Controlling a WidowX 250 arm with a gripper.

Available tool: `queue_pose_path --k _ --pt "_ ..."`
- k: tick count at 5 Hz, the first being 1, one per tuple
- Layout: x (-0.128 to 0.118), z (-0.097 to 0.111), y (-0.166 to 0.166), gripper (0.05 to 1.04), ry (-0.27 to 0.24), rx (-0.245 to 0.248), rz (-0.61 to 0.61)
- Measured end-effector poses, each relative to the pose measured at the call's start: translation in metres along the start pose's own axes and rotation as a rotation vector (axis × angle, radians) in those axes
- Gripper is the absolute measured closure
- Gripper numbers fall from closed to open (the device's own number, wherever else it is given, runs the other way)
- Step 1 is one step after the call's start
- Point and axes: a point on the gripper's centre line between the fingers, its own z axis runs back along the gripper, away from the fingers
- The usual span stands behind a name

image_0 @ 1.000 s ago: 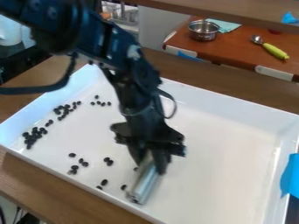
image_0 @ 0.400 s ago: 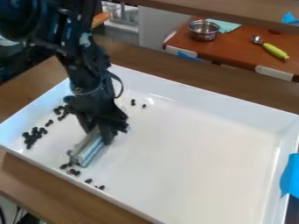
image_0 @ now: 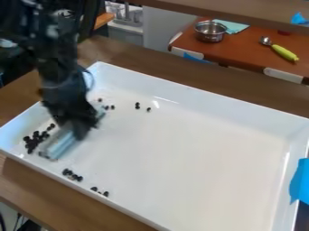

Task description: Sweep into pile

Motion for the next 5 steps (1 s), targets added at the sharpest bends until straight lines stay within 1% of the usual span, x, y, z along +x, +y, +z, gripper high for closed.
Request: queue_pose_path --k 1,2,3,4,5 --pt "-0.010 0.001 0.019 0.704 0.037 -0.003 -0.001" --pt "-0.017 0.010 0.008 0.704 0.069 -0.068 0.039" --pt "0.010 0.029 -0.025 0.704 0.063 -0.159 0.119" --pt "0.041 0.051 -0.056 0.704 0.036 -0.209 0.152" --pt "0.056 0.042 -0.091 0.704 0.068 -0.218 0.148"
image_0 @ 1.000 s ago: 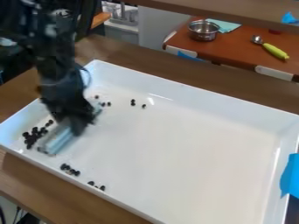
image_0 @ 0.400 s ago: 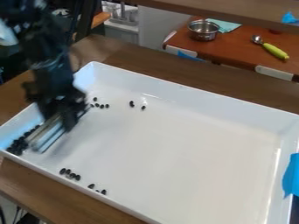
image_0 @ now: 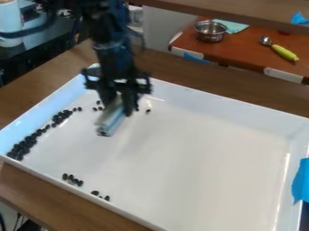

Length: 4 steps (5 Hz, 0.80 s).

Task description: Sweep into pile

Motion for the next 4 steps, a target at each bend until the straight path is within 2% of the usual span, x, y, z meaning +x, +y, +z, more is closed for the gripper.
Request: queue_pose_path --k 1,2,4 --pt "0.004 -0.019 -0.018 0.704 0.018 0.019 0.005" --pt "0.013 -0.036 -0.024 0.704 -0.004 0.040 0.017" --pt "0.040 -0.047 -0.019 0.704 -0.037 0.059 0.068"
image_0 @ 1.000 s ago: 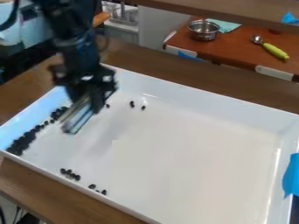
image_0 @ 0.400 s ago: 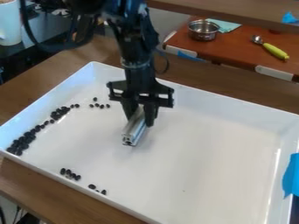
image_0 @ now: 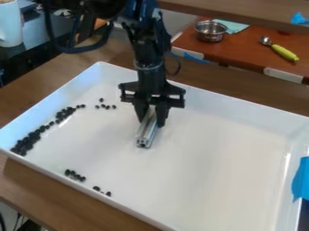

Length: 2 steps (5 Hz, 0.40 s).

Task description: Sweep into pile

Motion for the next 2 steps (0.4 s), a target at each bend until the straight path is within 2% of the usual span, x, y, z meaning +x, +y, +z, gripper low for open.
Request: queue_pose_path --k 1,2 --pt "0.009 0.001 0.020 0.704 -0.006 0.008 0.062" --pt "0.009 0.002 0.047 0.704 0.017 0.028 0.149"
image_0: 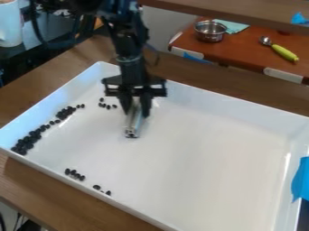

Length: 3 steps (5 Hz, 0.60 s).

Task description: Sweep into pile

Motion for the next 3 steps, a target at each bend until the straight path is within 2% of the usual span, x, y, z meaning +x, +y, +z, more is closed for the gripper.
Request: queue_pose_path --k 1,2,3 --pt "0.000 0.003 0.030 0.704 0.010 0.019 0.054" --pt "-0.011 0.007 0.066 0.704 0.025 0.041 0.086" --pt "-0.027 0.011 0.092 0.704 0.011 0.049 0.078"
